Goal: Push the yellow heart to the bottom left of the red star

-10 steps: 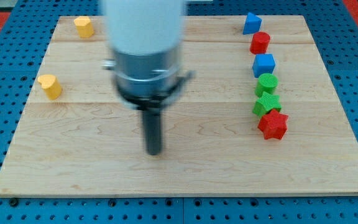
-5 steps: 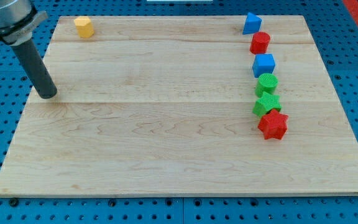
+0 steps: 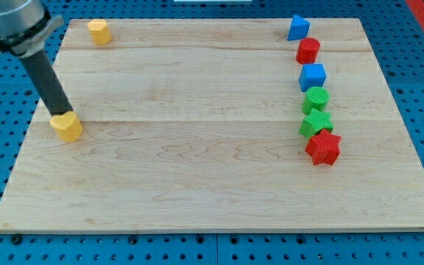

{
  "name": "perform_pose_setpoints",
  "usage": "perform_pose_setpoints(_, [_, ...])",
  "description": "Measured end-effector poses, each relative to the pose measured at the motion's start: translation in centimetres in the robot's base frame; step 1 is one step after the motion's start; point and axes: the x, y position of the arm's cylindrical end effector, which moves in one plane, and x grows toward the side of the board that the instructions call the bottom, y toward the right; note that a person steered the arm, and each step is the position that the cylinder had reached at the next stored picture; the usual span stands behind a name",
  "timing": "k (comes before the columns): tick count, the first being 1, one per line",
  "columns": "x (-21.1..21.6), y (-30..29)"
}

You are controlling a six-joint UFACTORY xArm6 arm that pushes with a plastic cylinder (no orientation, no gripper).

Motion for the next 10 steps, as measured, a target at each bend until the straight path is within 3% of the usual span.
perform_pose_setpoints(3, [2.6, -1.3])
perform_pose_setpoints(4, [5.8, 4.0])
perform_pose_setpoints(6, [5.9, 12.4])
perform_pose_setpoints(8, [4.0, 6.6])
perform_pose_setpoints(10, [5.7, 17.2])
